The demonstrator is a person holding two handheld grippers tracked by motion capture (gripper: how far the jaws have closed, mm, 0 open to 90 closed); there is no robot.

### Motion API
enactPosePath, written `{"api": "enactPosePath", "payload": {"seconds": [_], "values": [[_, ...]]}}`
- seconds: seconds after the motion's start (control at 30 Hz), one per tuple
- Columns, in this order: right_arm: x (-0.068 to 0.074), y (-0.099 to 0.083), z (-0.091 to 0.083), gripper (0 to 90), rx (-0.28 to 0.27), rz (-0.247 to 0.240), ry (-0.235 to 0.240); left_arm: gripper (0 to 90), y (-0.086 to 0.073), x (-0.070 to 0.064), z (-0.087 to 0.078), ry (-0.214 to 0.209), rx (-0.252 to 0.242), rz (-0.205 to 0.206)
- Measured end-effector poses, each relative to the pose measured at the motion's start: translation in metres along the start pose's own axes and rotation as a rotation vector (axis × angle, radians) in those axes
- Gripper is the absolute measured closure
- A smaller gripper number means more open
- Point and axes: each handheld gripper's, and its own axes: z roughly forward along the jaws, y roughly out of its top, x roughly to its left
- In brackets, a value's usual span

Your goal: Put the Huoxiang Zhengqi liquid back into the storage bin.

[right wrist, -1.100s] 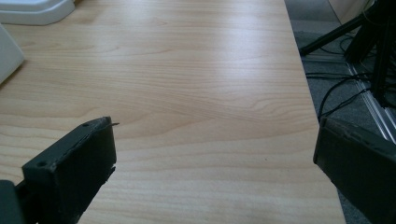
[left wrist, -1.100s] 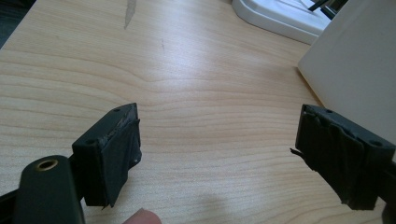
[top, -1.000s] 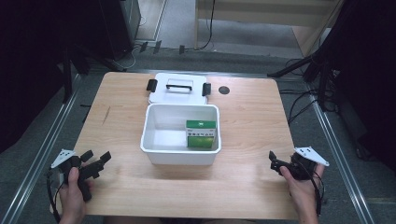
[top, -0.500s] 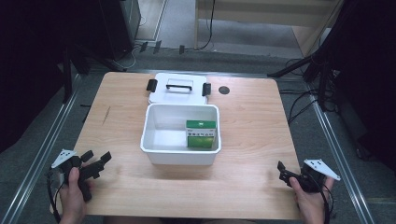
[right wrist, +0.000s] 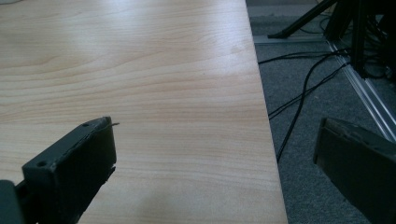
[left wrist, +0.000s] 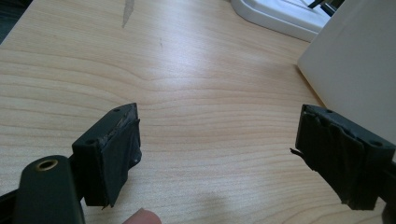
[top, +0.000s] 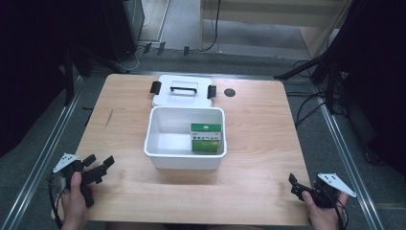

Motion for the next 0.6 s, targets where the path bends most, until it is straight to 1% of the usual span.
{"api": "enactPosePath", "payload": {"seconds": [0.07,0.13,0.23,0.27,0.3,0.37,0.4,0.5,0.57,0.6], "values": [[0.001,-0.001,-0.001,0.0,0.0,-0.015,-0.009,14.9,0.0,0.0,0.0,-0.001,0.002,0.003],[0.004,-0.002,-0.001,0.0,0.014,-0.031,-0.034,14.9,0.0,-0.001,0.0,-0.001,0.002,0.003],[0.009,-0.002,-0.001,0.6,0.014,-0.074,-0.047,14.9,0.0,-0.001,0.0,-0.006,-0.004,0.006],[0.01,-0.002,-0.001,0.6,0.018,-0.082,-0.05,14.9,0.0,-0.001,0.0,-0.008,-0.002,0.009],[0.012,-0.002,0.0,0.6,0.018,-0.085,-0.053,14.9,0.0,-0.001,0.0,-0.008,-0.002,0.005],[0.013,-0.003,0.0,0.6,0.019,-0.069,-0.057,14.9,0.0,-0.001,0.0,-0.008,-0.001,0.005],[0.014,-0.003,0.0,0.6,0.023,-0.067,-0.05,14.9,0.0,-0.001,0.0,-0.007,-0.003,0.007],[0.017,-0.002,0.001,0.6,0.036,-0.087,-0.05,14.9,0.0,-0.001,0.0,-0.01,-0.003,0.002],[0.017,-0.002,0.002,0.5,0.035,-0.089,-0.048,14.9,0.0,-0.001,0.0,-0.008,0.0,0.003],[0.016,-0.002,0.002,0.6,0.032,-0.082,-0.045,14.9,0.0,-0.001,0.0,-0.008,0.0,0.003]]}}
